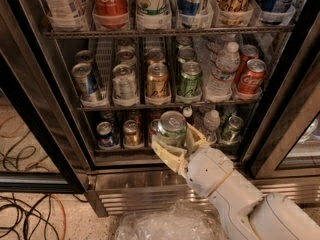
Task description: Pick green can from middle shelf of fridge
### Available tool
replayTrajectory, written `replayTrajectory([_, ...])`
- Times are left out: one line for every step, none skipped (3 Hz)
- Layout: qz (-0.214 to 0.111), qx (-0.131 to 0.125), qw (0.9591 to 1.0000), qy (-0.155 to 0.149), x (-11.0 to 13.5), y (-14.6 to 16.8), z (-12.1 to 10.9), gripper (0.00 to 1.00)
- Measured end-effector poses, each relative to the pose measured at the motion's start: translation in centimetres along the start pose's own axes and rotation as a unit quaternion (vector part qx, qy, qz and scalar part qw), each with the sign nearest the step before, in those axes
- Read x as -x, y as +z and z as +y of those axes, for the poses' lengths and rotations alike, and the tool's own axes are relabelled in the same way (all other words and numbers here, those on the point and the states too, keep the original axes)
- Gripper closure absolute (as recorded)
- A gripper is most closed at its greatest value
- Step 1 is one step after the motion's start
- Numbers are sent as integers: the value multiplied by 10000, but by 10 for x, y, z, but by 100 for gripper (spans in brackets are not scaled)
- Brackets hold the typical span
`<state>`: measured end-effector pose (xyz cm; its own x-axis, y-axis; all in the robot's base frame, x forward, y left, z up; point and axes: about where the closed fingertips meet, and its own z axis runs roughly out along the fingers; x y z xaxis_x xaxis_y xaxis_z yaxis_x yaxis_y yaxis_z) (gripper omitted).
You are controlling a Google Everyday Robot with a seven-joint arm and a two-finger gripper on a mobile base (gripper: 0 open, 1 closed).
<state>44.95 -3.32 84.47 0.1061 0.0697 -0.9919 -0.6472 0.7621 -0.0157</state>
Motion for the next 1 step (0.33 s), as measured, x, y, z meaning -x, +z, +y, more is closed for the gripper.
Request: replayTrajectory([0,0,10000,0,0,0,0,100])
